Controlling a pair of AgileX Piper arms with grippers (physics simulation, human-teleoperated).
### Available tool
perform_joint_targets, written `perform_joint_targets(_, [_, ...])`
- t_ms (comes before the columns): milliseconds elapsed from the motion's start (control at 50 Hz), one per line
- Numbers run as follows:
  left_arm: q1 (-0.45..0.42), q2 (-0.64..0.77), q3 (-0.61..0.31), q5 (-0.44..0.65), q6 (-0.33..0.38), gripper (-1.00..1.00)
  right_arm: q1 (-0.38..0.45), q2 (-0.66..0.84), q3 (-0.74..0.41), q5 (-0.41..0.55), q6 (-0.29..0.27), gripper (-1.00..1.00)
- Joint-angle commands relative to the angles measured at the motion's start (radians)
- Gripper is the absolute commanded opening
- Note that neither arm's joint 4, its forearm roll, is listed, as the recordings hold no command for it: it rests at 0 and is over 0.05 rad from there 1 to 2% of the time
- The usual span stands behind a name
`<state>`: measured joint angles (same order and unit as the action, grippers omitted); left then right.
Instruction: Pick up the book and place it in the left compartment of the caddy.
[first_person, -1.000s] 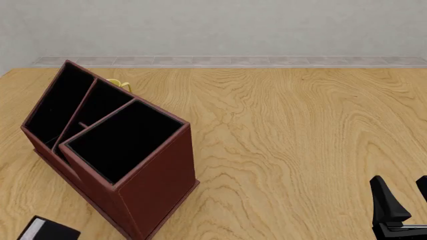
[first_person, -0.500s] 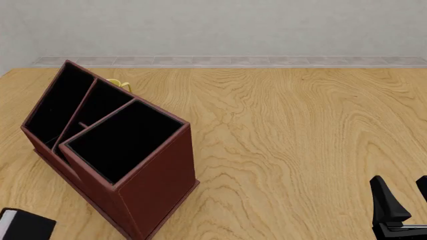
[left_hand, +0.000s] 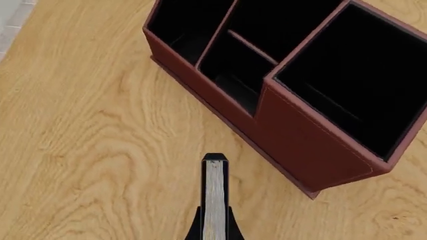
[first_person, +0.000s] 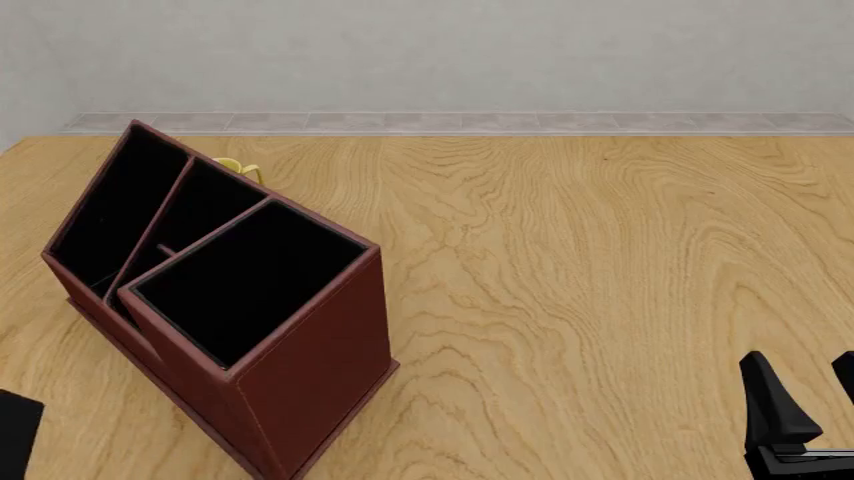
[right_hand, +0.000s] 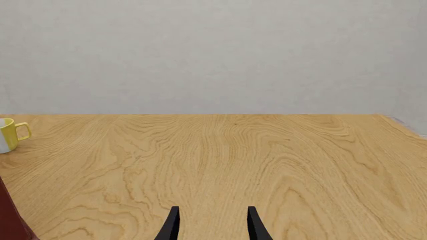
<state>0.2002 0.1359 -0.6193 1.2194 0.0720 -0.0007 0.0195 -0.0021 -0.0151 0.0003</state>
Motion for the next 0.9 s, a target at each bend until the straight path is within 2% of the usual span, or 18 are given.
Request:
perform_joint_targets(20, [0.078, 0.032, -0.054, 0.001, 0.014, -1.00, 0.001, 0.008, 0.001, -0.010, 0.000, 1.00])
perform_joint_targets(400, [0.142, 0.189, -0.268, 0.001, 0.019, -1.00, 0.001, 0.008, 0.001, -0.010, 0.000, 1.00])
perform_joint_targets(740, [0.160, 0.288, -0.364, 0.001, -0.017, -1.00, 0.001, 0.008, 0.001, -0.010, 0.000, 1.00])
perform_joint_targets(900, [0.162, 0.356, -0.453, 0.001, -0.042, -1.00, 0.001, 0.008, 0.001, -0.010, 0.000, 1.00])
